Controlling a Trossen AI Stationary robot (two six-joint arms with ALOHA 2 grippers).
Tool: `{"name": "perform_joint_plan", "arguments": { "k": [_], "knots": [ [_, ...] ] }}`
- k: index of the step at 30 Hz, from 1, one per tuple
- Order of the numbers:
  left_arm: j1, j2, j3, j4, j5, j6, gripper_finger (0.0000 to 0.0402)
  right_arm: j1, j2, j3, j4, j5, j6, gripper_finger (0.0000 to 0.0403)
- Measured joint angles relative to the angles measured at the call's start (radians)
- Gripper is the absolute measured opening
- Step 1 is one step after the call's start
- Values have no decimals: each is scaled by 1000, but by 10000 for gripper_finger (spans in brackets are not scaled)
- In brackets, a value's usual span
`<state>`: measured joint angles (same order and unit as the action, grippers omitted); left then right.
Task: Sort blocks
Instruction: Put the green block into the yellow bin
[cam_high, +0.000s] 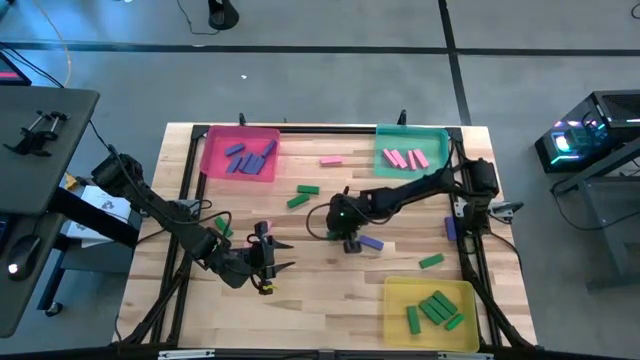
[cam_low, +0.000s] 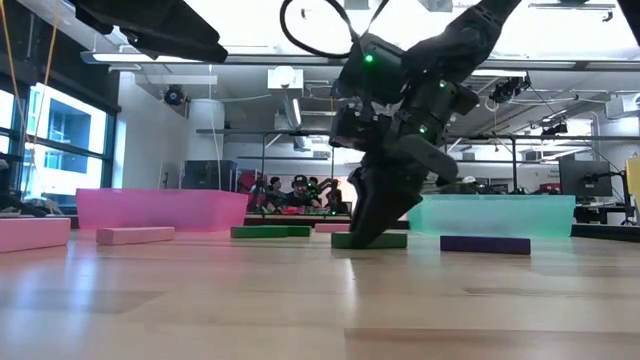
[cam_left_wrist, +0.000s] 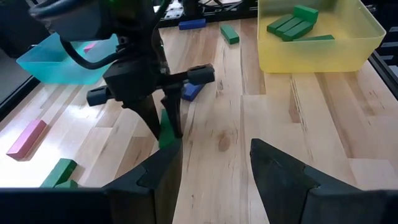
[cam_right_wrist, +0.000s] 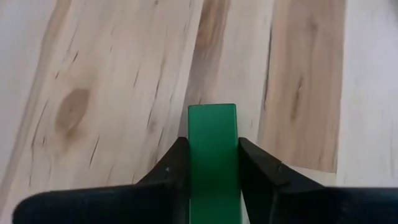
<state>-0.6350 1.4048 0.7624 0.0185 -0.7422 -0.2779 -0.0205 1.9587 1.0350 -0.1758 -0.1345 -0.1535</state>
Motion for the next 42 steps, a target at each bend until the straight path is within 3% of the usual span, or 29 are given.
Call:
{"name": "perform_joint_plan", "arguments": {
  "k": [7, 16, 20, 23, 29, 32, 37, 42],
  "knots": [
    [0, 0, 0, -3, 0, 0, 177, 82, -38, -6, 111, 127, 92, 73],
    [0, 0, 0, -12, 0, -8, 177, 336, -262, -6, 3, 394, 193, 73],
    [0, 0, 0, -15, 0, -9, 177, 501, -404, -4, -119, 481, 353, 73],
    [0, 0, 0, -15, 0, -8, 177, 637, -490, -4, -254, 520, 575, 73],
    [0, 0, 0, -14, 0, -8, 177, 918, -568, -4, -452, 527, 1171, 73],
    [0, 0, 0, -14, -1, -8, 177, 1029, -552, -4, -486, 554, 1353, 73],
    [8, 0, 0, -14, -1, -8, 177, 1073, -457, -4, -491, 574, 1388, 73],
    [22, 0, 0, -14, -1, -8, 177, 1003, -346, -4, -490, 430, 1277, 85]
  ]
}}
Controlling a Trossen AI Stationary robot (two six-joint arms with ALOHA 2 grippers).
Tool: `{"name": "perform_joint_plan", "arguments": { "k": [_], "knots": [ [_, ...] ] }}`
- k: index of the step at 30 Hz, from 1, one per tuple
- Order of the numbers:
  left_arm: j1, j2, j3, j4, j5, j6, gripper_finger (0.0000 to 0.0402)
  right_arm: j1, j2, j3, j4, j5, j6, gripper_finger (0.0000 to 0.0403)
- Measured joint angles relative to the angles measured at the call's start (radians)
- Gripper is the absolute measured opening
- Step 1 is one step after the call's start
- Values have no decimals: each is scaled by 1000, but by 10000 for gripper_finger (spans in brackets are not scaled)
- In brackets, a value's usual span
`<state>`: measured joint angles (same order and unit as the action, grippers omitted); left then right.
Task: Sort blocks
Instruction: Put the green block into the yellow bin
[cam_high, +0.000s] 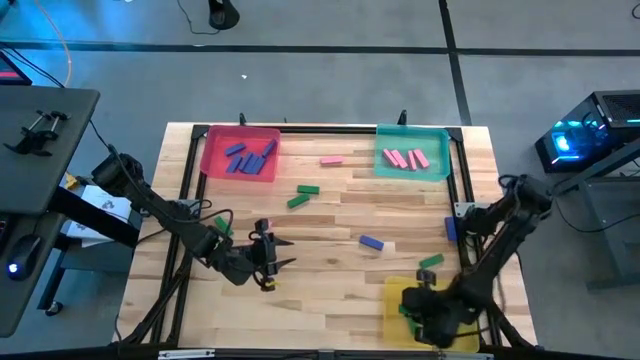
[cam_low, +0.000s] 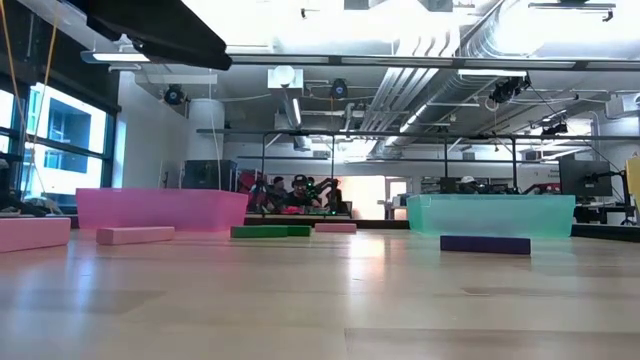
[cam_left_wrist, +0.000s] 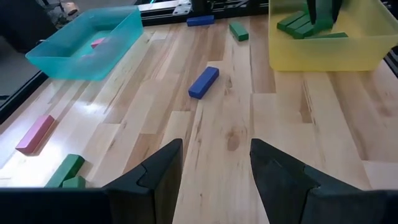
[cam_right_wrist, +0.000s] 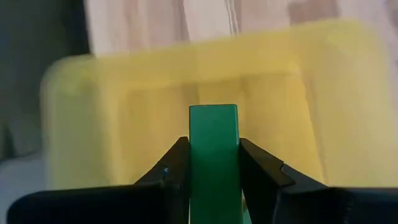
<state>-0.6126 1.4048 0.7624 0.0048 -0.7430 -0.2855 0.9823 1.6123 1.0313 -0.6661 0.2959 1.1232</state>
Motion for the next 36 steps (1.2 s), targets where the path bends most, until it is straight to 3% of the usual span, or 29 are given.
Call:
{"name": "perform_joint_plan", "arguments": {
  "k": [8, 16, 23, 28, 36],
  "knots": [
    [5, 0, 0, 0, 0, 0, 177, -121, 133, 0, 5, -265, -116, 85],
    [5, 0, 0, 0, 0, 0, 177, -165, 130, 2, -23, -245, -97, 92],
    [5, 0, 0, 0, 0, 1, 177, -172, 82, 2, -36, -301, -56, 140],
    [5, 0, 0, 0, 0, 2, 177, -163, -26, 2, -117, -253, -1, 148],
    [5, 0, 0, 0, 0, 2, 177, -153, -249, 2, -328, -31, 84, 149]
  ]
}}
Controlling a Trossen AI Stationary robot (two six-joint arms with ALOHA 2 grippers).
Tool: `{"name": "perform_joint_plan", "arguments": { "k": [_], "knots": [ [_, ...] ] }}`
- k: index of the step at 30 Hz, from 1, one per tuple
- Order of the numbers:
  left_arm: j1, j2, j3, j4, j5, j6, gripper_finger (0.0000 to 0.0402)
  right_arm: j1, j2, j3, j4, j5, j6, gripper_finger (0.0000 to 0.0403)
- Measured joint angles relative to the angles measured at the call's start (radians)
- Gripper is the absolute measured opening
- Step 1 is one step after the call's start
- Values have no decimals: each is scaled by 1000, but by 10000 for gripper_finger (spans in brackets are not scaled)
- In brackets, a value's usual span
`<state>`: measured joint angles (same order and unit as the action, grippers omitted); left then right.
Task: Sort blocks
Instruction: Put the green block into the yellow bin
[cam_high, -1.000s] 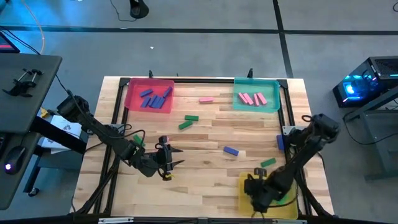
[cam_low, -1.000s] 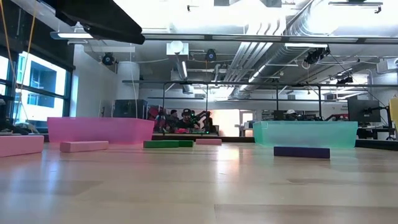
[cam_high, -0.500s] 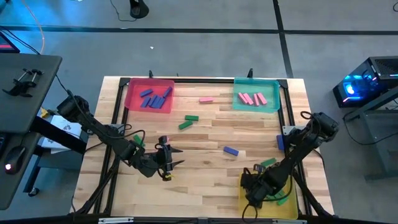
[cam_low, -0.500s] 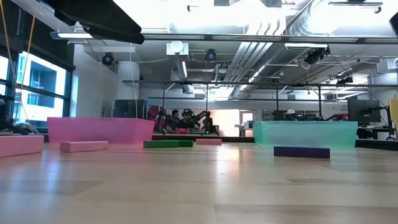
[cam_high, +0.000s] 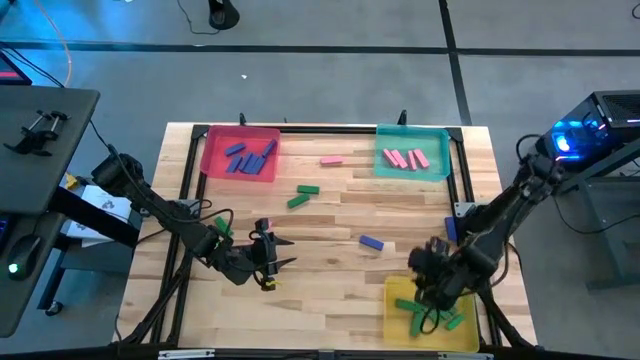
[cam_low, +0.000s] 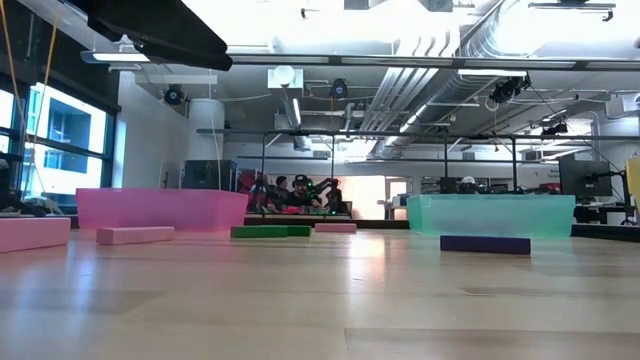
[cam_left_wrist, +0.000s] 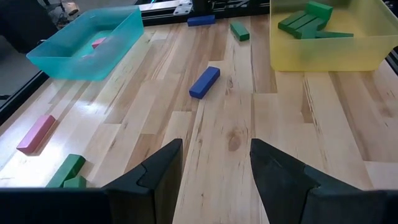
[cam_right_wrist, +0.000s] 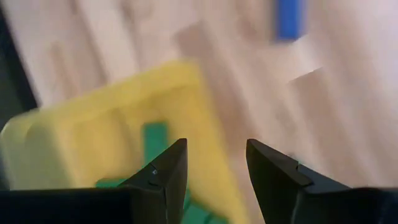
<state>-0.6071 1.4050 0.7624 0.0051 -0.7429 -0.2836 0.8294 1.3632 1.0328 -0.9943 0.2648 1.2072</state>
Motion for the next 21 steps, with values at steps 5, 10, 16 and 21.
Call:
{"name": "perform_joint_plan", "arguments": {
  "k": [5, 10, 16, 21],
  "knots": [
    [0, 0, 0, 0, 0, 0, 177, -46, -53, 0, -35, 217, -79, 149],
    [0, 0, 0, -3, 0, 0, 177, -158, -49, 0, -161, 166, -197, 149],
    [0, 0, 0, -7, 0, -1, 177, -312, -48, 0, -360, -9, -195, 164],
    [0, 0, 0, -8, 0, -1, 177, -387, -48, 0, -397, -102, -368, 217]
  ]
}}
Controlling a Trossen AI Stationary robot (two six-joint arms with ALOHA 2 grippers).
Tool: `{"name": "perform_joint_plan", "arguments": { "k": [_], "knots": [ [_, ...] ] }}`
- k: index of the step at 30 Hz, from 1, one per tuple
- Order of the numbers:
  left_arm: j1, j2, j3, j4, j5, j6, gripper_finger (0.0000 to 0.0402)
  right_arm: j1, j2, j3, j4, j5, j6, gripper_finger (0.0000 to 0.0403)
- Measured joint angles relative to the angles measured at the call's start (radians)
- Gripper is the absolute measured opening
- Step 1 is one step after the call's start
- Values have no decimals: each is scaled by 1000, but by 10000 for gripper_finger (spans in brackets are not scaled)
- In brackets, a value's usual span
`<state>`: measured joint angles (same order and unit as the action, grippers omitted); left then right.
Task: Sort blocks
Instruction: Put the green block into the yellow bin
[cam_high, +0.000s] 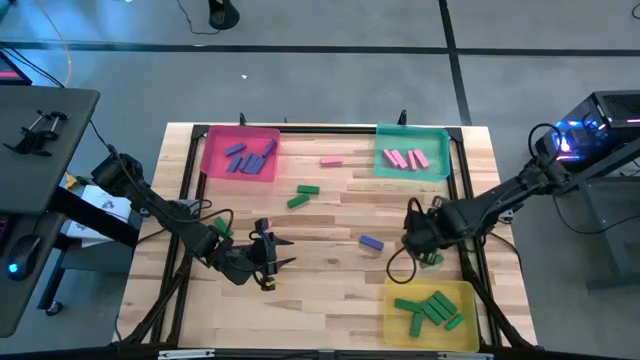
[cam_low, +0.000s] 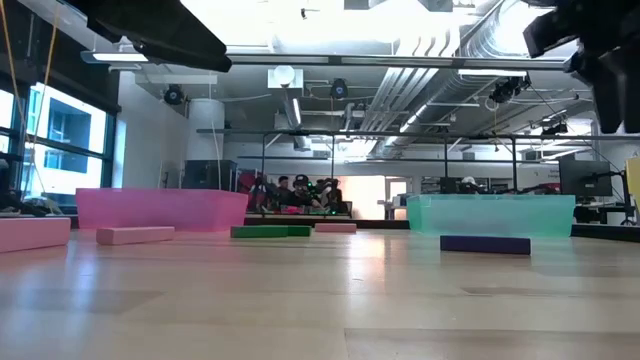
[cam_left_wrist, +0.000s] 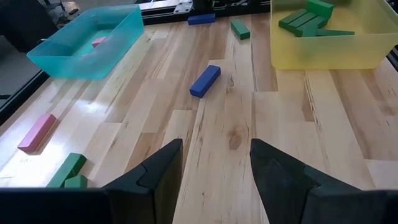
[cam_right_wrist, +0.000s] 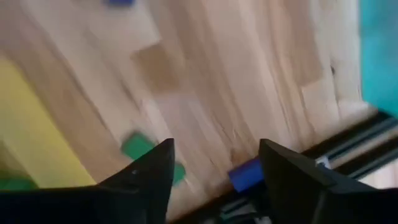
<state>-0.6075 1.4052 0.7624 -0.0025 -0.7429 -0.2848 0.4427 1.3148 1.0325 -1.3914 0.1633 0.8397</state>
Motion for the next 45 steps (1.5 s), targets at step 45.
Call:
{"name": "perform_joint_plan", "arguments": {
  "k": [45],
  "knots": [
    [-2, 0, 0, -1, 0, 0, 177, 95, -6, -476, 558, -189, -330, 254]
  ]
}}
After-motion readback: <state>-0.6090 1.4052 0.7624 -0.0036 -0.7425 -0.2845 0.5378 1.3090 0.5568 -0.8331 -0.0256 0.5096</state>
